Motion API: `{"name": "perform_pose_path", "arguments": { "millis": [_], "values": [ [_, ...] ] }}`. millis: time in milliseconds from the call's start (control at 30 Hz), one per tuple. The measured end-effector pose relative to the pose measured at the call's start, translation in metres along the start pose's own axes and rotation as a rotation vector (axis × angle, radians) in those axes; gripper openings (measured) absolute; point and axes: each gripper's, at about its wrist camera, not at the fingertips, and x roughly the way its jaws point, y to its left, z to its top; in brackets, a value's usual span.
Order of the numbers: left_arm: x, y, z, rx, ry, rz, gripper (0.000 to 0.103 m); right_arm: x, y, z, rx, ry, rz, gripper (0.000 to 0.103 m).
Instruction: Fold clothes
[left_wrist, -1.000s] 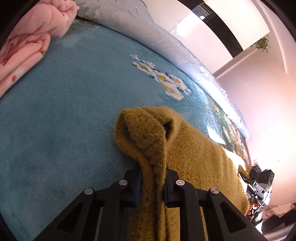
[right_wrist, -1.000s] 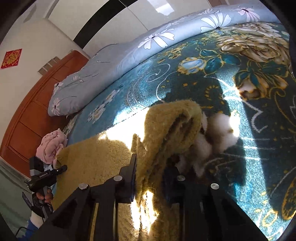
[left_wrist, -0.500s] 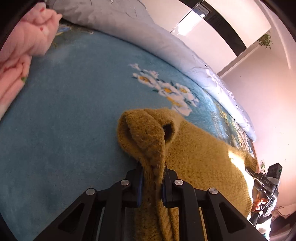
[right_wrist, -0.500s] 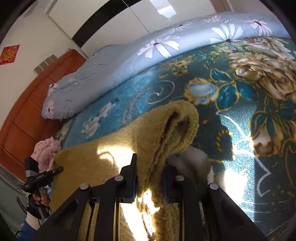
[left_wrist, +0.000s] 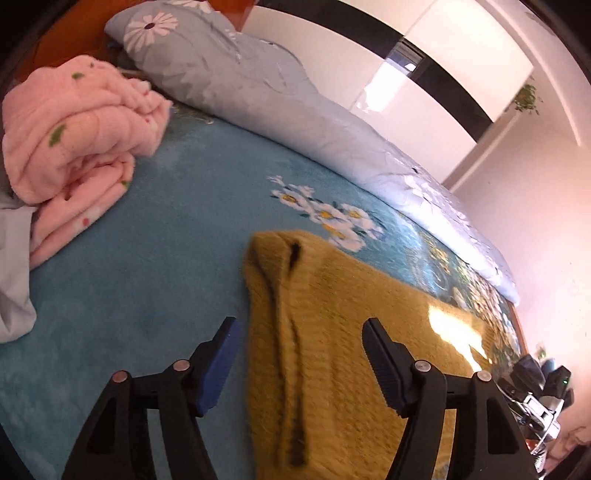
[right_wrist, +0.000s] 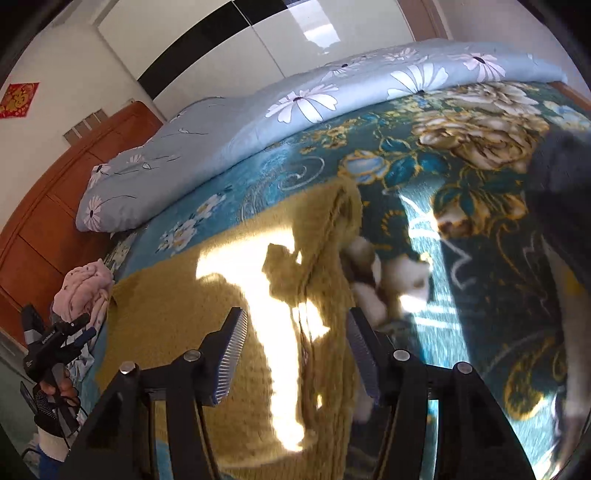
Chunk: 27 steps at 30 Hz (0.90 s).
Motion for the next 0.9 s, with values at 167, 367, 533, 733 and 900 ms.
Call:
{"name": "perform_pose_path", "arguments": {
  "millis": [167,367,533,733,900],
  "values": [
    [0.011,-0.073,-0.056,0.143,0.032,-0.087,0.072,-0.01,-0.003,-0.045,0.077,-0.02,-0.005,0.06],
    [0.045,-0.114,-0.109,0.202,0.126,-0.075,0.063,-0.011,-0.006,-0.05,0.168,-0.045,-0.003,0.06],
    [0.042,-0.12,-0.117,0.241,0.13,-0.037,0.06,-0.009,-0.004,-0.049,0.208,-0.052,0.014,0.036],
    [0.04,-0.124,-0.126,0.317,0.123,-0.035,0.058,-0.014,0.013,-0.037,0.182,-0.052,0.041,0.022],
    [-0.021,-0.07,-0.118,0.113,-0.017,-0.106,0.058,-0.023,0.096,-0.016,-0.109,-0.088,-0.015,0.022]
  ]
}}
